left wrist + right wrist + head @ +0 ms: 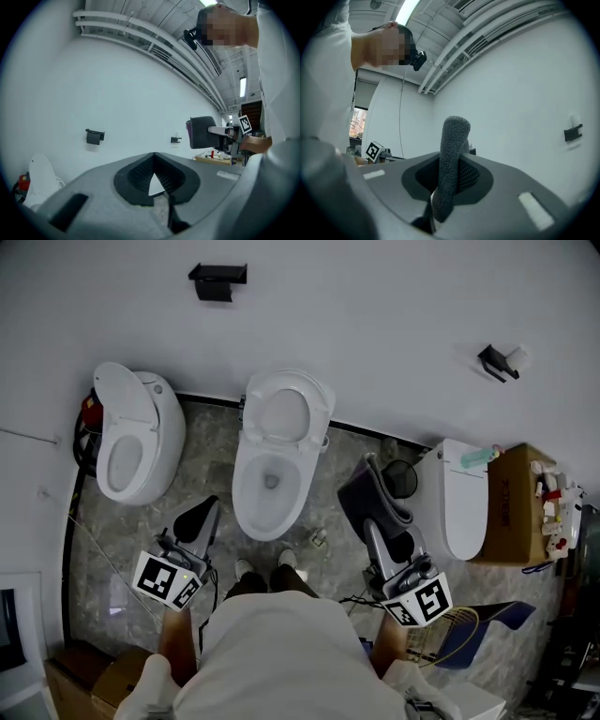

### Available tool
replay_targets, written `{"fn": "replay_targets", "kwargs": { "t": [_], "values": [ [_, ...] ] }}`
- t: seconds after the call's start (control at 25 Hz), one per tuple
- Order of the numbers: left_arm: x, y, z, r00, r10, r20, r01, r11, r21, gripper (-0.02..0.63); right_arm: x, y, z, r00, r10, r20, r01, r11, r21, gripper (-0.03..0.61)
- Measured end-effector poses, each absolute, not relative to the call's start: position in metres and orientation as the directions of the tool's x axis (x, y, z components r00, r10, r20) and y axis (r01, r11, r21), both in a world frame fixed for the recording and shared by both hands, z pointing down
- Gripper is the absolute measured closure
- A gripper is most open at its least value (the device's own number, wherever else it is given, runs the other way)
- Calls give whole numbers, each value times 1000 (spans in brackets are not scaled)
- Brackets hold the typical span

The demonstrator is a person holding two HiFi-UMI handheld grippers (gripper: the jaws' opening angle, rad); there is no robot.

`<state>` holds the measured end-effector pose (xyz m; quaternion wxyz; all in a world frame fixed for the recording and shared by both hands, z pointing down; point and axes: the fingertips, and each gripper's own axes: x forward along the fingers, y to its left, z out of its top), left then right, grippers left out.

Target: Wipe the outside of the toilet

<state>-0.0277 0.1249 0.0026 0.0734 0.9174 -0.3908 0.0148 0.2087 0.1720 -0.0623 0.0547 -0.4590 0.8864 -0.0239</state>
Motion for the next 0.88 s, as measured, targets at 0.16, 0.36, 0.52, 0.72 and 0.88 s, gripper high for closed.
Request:
{"fn": "replay_targets", "kwargs": {
  "t": [0.16,0.36,0.52,0.72,0.88],
  "values": [
    [-30,134,-2,688,-722,78,-725,-679,116,615,201,175,-67,-593,-801,-83,-798,598,-75,523],
    [-44,142,-5,657,-750,76,-753,-648,114,615,199,173,-73,-604,-792,-92,-790,610,-56,523],
    [-48,146,-6,645,-761,76,-763,-636,113,615,204,172,-77,-597,-795,-103,-796,604,-49,523],
    [-42,148,-4,648,-758,75,-761,-639,114,615,212,172,-74,-584,-807,-90,-808,588,-33,523],
    [-35,145,-5,652,-755,66,-757,-644,113,615,220,170,-71,-571,-816,-83,-818,575,-24,523]
  ]
}}
